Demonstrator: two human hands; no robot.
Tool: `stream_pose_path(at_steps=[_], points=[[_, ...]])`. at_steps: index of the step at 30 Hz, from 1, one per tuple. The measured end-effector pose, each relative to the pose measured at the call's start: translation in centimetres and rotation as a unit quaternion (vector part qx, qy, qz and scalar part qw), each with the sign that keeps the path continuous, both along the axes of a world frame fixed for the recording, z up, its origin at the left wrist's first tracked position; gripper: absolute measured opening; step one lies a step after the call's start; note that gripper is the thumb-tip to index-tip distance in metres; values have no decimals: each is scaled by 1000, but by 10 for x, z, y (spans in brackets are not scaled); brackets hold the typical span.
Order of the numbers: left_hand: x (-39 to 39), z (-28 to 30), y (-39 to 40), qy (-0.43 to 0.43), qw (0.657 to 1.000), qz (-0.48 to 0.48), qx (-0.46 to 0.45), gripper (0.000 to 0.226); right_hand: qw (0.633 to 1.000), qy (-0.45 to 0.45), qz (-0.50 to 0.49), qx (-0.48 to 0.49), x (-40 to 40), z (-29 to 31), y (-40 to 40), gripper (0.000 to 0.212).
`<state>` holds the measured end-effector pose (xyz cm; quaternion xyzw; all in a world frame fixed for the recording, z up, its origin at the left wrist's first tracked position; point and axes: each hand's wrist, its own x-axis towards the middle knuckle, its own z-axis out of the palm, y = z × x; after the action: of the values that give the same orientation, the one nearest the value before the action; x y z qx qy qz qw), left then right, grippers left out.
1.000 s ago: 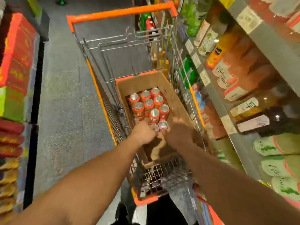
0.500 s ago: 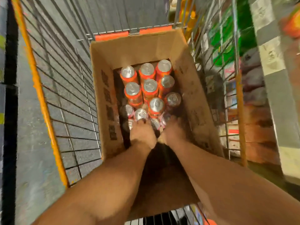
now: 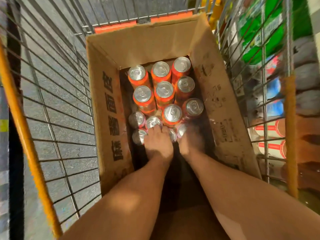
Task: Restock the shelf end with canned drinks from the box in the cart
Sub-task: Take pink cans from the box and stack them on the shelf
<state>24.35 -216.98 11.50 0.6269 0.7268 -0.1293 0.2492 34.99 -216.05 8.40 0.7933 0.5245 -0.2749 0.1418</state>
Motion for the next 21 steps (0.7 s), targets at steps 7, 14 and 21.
stream_pose_path(at_steps=[7, 14, 21], points=[[6, 15, -12, -10, 1000, -13, 7, 37, 1000, -1, 7, 19, 5, 26, -8, 51], [1, 69, -13, -54, 998, 10, 27, 36, 997, -1, -32, 67, -6, 91, -19, 45], [-34, 142, -19, -204, 973, 78, 79, 13, 984, 24, -95, 146, -36, 172, -51, 44]])
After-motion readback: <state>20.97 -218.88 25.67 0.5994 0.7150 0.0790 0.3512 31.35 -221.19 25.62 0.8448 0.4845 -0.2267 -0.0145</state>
